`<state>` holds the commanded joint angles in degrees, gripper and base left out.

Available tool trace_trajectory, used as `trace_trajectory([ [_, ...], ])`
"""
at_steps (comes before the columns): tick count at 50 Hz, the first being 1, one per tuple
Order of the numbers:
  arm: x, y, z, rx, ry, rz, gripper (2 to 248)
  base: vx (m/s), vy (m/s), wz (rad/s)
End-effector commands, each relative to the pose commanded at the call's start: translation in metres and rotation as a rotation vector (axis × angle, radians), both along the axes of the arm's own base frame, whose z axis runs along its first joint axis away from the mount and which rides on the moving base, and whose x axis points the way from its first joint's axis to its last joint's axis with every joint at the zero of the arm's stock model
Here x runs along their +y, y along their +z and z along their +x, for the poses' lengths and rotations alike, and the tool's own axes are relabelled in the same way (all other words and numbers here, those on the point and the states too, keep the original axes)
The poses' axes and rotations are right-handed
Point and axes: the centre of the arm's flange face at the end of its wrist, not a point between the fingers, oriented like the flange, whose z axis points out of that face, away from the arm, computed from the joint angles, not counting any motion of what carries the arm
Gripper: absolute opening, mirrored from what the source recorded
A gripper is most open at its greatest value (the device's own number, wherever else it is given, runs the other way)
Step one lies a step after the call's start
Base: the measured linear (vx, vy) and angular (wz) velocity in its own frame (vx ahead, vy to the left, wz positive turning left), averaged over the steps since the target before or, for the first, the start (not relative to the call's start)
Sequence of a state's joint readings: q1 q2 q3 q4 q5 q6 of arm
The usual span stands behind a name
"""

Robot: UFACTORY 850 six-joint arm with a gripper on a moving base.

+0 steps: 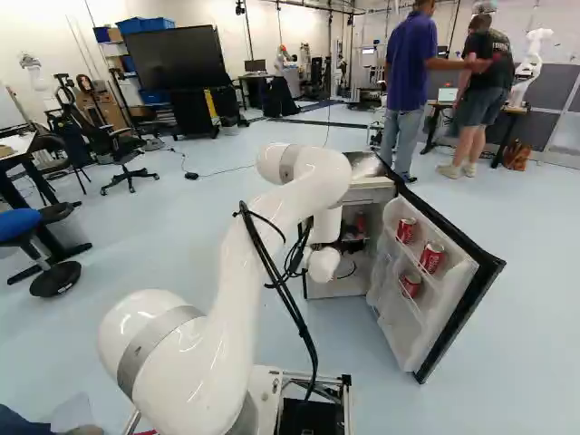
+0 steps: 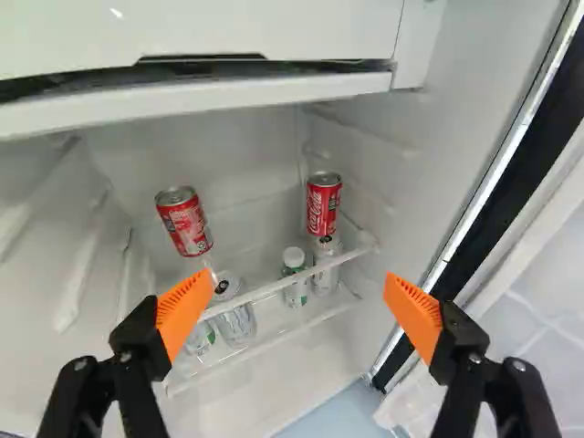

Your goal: Grab a drink from the fridge

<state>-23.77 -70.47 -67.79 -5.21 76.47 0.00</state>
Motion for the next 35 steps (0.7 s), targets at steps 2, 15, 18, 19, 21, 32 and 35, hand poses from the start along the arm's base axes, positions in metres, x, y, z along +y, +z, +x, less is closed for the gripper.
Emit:
trace_trajectory([
  [2, -0.001, 0.002, 0.002, -0.004, 0.000, -0.002, 247, 0.000, 0.000, 0.000],
  [15, -0.006, 0.005, 0.013, -0.026, -0.001, -0.012, 247, 0.000, 0.000, 0.000],
  [18, -0.007, 0.004, 0.016, -0.028, -0.001, -0.013, 247, 0.000, 0.000, 0.000],
  [19, -0.008, 0.004, 0.017, -0.029, -0.001, -0.013, 247, 0.000, 0.000, 0.000],
  [21, -0.009, 0.003, 0.019, -0.031, -0.001, -0.014, 247, 0.000, 0.000, 0.000],
  [32, -0.013, -0.003, 0.029, -0.028, -0.001, -0.015, 247, 0.000, 0.000, 0.000],
  [35, -0.014, -0.005, 0.031, -0.025, -0.001, -0.015, 247, 0.000, 0.000, 0.000],
])
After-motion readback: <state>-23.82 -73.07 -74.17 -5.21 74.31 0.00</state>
